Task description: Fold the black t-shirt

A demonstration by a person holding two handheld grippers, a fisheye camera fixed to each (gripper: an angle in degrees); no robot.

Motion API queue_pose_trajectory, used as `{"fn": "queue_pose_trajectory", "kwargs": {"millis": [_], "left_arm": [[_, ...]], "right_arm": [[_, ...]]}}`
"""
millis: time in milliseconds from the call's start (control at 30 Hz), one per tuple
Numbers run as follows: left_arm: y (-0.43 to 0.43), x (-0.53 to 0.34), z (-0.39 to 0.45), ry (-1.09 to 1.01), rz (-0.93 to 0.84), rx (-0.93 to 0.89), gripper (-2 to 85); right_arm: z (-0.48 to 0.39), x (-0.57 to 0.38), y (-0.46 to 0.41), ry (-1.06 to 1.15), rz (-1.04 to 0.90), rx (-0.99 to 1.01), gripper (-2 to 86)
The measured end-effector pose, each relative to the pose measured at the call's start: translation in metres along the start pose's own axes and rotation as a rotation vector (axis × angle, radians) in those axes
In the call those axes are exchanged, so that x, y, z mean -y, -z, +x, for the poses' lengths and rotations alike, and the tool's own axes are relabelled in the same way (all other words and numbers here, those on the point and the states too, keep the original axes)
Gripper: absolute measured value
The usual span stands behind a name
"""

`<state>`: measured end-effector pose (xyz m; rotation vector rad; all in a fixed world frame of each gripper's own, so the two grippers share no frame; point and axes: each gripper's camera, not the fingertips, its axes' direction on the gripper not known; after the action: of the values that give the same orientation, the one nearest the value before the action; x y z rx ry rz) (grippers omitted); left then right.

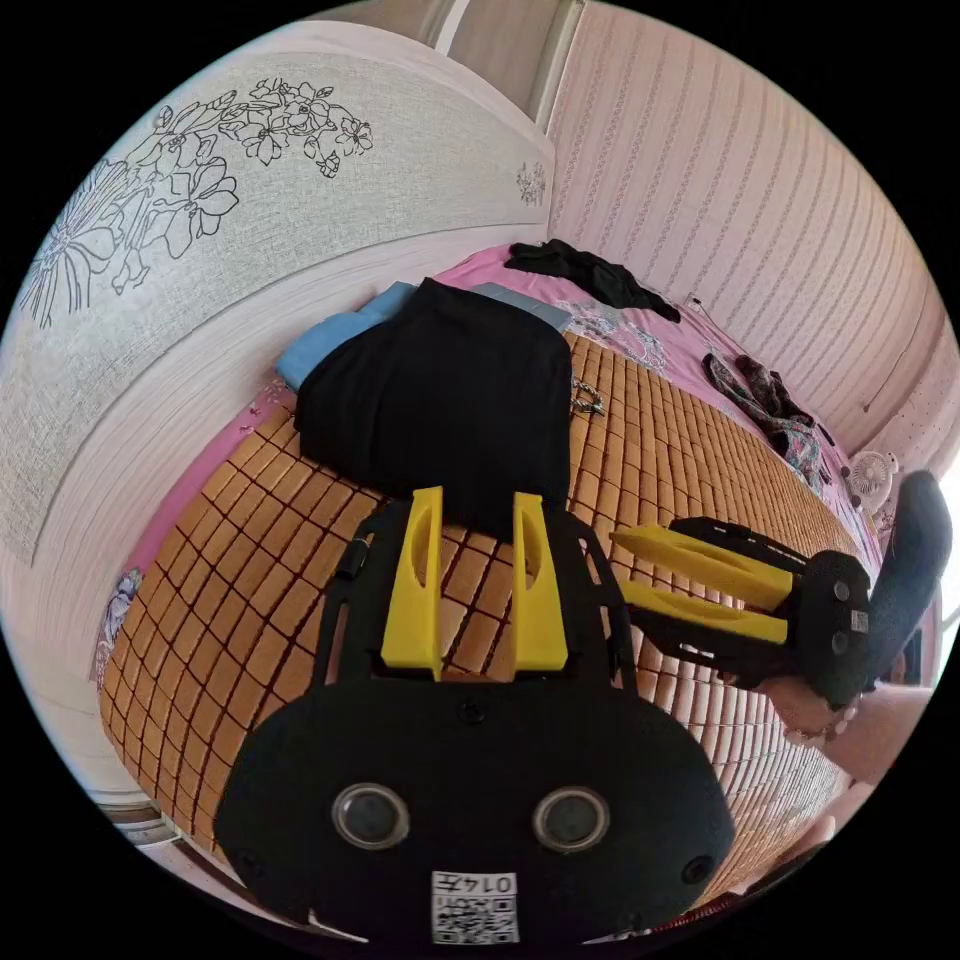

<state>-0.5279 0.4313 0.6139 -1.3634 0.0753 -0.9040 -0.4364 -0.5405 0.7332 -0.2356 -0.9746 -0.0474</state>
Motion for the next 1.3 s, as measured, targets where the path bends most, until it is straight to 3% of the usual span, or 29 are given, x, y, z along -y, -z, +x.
{"fn": "queue_pose_trajectory", "kwargs": {"millis": [167, 267, 433, 567, 633, 733, 933, 1200, 1267, 1300], "left_arm": [[-0.019, 0.009, 0.010, -0.101, -0.039, 0.114, 5.5], [0.001, 0.012, 0.020, -0.126, -0.016, 0.063, 2.6], [0.095, -0.019, 0.078, -0.209, 0.182, -0.218, -0.3], [0.148, -0.116, 0.157, -0.237, 0.111, -0.507, -0.4], [0.158, -0.177, 0.185, -0.207, 0.043, -0.592, -0.4], [0.171, -0.280, 0.224, -0.168, -0.059, -0.550, 0.4], [0.180, -0.404, 0.278, -0.192, -0.278, -0.525, 3.1], [0.179, -0.432, 0.355, -0.333, -0.333, -0.476, 6.1], [0.174, -0.439, 0.371, -0.359, -0.357, -0.437, 6.7], [0.168, -0.443, 0.383, -0.404, -0.383, -0.393, 5.8]], "right_arm": [[-0.006, 0.019, -0.042, 0.055, -0.103, -0.045, 2.7], [0.005, 0.017, -0.024, 0.092, -0.094, 0.002, 1.6], [0.047, -0.047, 0.087, -0.035, 0.036, 0.036, 1.1], [0.043, -0.151, 0.176, -0.125, 0.030, 0.031, 1.2], [0.026, -0.240, 0.218, -0.217, -0.092, 0.004, 1.4], [-0.005, -0.353, 0.250, -0.287, -0.285, -0.061, 1.6], [-0.053, -0.464, 0.329, -0.491, -0.352, -0.262, 4.6], [-0.102, -0.441, 0.373, -0.539, -0.211, -0.339, 8.6], [-0.105, -0.434, 0.380, -0.616, -0.146, -0.255, 9.0], [-0.110, -0.428, 0.380, -0.606, -0.094, -0.117, 9.3]]}}
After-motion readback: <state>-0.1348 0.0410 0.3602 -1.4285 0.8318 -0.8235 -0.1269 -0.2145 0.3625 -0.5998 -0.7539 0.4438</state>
